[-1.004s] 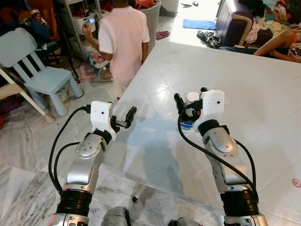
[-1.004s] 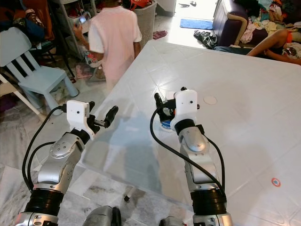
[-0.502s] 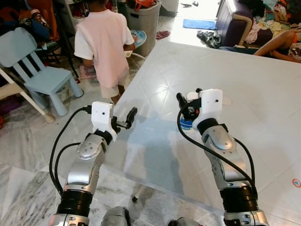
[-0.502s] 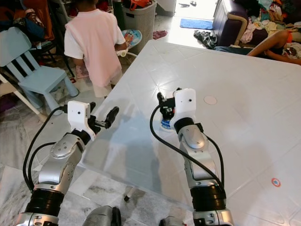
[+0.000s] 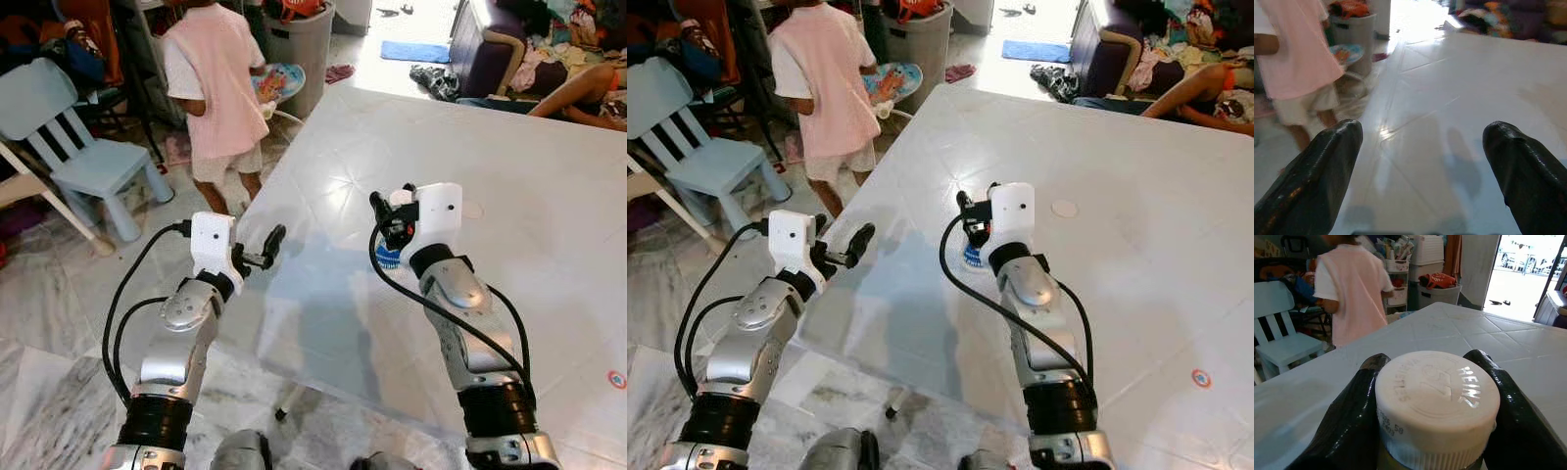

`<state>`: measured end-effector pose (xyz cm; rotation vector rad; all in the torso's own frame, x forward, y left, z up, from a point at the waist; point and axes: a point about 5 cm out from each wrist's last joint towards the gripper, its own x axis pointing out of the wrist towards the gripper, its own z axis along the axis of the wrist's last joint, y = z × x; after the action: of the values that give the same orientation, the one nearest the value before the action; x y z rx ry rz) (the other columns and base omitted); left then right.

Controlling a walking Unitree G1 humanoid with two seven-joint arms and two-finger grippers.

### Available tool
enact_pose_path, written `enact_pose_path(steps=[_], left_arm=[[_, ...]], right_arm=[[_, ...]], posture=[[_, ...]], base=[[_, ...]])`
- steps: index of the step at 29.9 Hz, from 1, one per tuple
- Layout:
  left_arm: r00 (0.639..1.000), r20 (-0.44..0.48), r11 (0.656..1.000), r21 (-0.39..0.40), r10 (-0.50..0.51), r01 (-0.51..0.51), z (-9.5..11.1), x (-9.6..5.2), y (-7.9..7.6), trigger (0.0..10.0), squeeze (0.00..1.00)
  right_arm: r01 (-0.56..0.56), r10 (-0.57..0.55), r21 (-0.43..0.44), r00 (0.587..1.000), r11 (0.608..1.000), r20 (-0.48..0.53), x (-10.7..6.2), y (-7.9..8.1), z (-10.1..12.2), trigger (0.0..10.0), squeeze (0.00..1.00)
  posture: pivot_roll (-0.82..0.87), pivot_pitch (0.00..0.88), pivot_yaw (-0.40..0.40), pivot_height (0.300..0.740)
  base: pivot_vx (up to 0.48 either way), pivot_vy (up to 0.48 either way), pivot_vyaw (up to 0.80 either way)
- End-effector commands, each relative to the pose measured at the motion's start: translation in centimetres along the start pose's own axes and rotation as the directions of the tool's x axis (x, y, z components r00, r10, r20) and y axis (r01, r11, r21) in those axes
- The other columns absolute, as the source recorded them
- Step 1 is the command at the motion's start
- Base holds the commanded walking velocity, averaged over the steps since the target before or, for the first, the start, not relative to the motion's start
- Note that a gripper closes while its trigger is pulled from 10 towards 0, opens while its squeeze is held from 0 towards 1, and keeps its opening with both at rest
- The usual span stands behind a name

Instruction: Restocking fridge

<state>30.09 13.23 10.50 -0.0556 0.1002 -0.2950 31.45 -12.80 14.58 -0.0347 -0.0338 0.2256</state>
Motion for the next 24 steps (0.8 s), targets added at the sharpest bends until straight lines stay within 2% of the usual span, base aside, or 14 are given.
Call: enact_pose_path(steps=[1, 2, 3, 4, 5, 11, 15, 20, 24], left_arm=[[0.996, -0.029, 0.996, 0.002, 0.086, -0.086, 0.1, 0.0, 0.7, 10.0, 0.0], [0.996, -0.029, 0.996, 0.002, 0.086, -0.086, 0.1, 0.0, 0.7, 10.0, 0.0], [0.993, -0.036, 0.993, -0.002, 0.115, -0.116, 0.1, -0.1, 0.8, 10.0, 0.0], [0.992, -0.035, 0.993, 0.0, 0.12, -0.12, 0.0, -0.1, 0.8, 10.0, 0.0], [0.991, -0.02, 0.991, 0.007, 0.133, -0.133, 0.1, -0.2, 0.9, 10.0, 0.0], [0.987, -0.026, 0.987, 0.01, 0.159, -0.159, 0.0, 0.2, 1.4, 10.0, 0.0], [0.984, -0.02, 0.984, 0.023, 0.175, -0.174, 0.3, 0.2, 2.0, 10.0, 0.0], [0.979, 0.018, 0.978, 0.036, 0.204, -0.205, 1.1, 0.0, 2.6, 10.0, 0.0], [0.969, 0.033, 0.969, 0.023, 0.244, -0.245, 1.5, -0.6, 3.0, 10.0, 0.0]], right_arm=[[0.015, -0.015, 0.027, 1.0, 1.0, 0.007, 0.7, -0.8, 0.7, 0.0, 0.0], [0.015, -0.015, 0.027, 1.0, 1.0, 0.007, 0.7, -0.8, 0.7, 0.0, 0.0], [0.008, -0.009, 0.054, 1.0, 0.999, 0.019, 1.2, -1.2, 1.3, 4.6, 0.0], [0.005, -0.006, 0.068, 1.0, 0.998, 0.023, 1.4, -1.3, 1.5, 4.6, 0.0], [0.005, -0.007, 0.053, 0.999, 0.999, 0.042, 2.0, -1.6, 2.1, 10.0, 0.0], [0.002, -0.006, 0.046, 0.998, 0.999, 0.07, 3.4, -1.9, 2.7, 10.0, 0.0], [-0.005, 0.002, 0.03, 0.997, 1.0, 0.076, 3.7, -1.8, 2.7, 10.0, 0.0], [0.013, -0.014, 0.017, 0.998, 1.0, 0.058, 3.5, -2.4, 2.0, 10.0, 0.0], [0.032, -0.035, 0.05, 0.997, 0.998, 0.067, 2.5, -3.1, 1.5, 10.0, 0.0]], posture=[[0.02, 0.0, -0.002, 0.74], [0.02, 0.0, -0.002, 0.74], [0.02, 0.0, 0.005, 0.74], [0.02, 0.0, 0.005, 0.74], [0.02, 0.0, 0.01, 0.74], [0.02, 0.0, 0.021, 0.74], [0.02, 0.0, 0.013, 0.74], [0.04, 0.0, 0.0, 0.74], [0.05, 0.0, -0.014, 0.74]], base=[[0.0, 0.0, 0.0], [0.0, 0.0, 0.0], [0.0, 0.0, 0.0], [0.0, 0.0, 0.0], [0.0, 0.0, 0.0], [-0.214, 0.0, 0.0], [-0.28, 0.0, 0.0], [-0.294, 0.0, 0.0], [-0.306, 0.0, 0.0]])
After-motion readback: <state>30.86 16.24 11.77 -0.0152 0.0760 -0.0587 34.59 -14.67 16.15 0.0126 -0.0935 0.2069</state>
